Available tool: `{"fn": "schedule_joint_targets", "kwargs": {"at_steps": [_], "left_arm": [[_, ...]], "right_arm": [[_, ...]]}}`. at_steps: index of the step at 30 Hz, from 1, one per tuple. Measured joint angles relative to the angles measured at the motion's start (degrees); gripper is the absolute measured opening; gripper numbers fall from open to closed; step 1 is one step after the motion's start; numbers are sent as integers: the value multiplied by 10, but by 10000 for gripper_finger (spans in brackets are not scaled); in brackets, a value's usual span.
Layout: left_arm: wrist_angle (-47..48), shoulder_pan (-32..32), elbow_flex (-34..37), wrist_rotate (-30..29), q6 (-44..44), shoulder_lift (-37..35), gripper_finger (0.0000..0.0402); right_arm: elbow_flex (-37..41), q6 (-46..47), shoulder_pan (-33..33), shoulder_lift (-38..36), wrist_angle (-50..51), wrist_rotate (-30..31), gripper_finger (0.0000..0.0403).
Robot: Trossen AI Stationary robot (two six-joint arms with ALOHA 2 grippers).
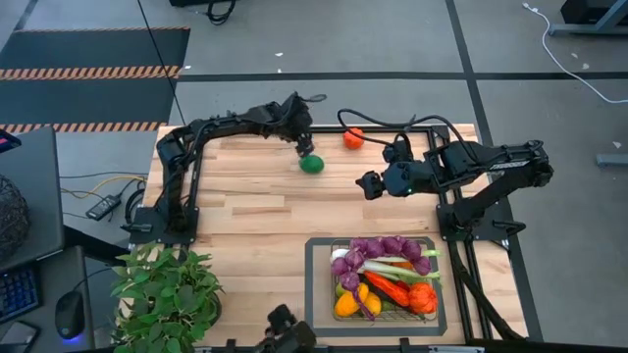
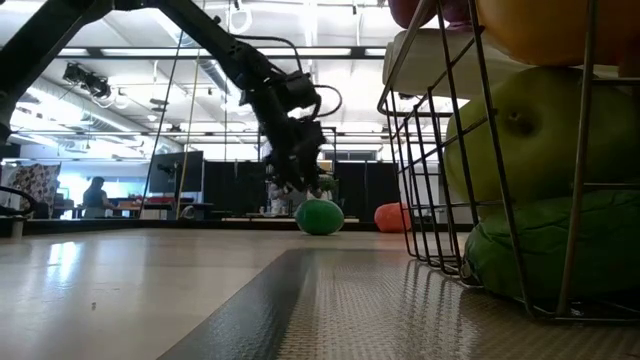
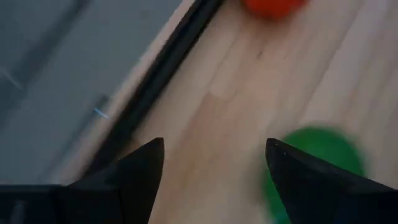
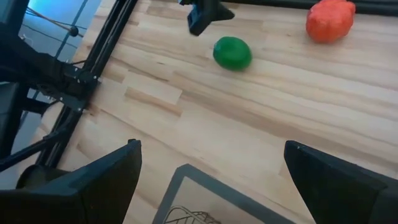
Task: Build produce basket
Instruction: Put the lime into the wire basket
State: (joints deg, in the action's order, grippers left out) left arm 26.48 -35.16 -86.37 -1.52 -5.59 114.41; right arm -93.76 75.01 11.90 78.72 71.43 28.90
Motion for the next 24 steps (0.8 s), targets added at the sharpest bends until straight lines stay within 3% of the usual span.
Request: {"fn": "schedule_joint_targets", "kwargs": {"at_steps": [3,8,16,24], "left_arm": [[-14,-9,2,66,121,0,273],[-27,-6,5,157,140,0,247],[16,27,6,156,185,30,220],[19,66,4,112,146,35,224]], "right_arm": [[0,9,0,0,-5,0,396],[0,-5,-1,0,-19,0,396],[0,-6,-5,1,-39,0,396],[0,-6,-4,9,-56,-5,396]]}}
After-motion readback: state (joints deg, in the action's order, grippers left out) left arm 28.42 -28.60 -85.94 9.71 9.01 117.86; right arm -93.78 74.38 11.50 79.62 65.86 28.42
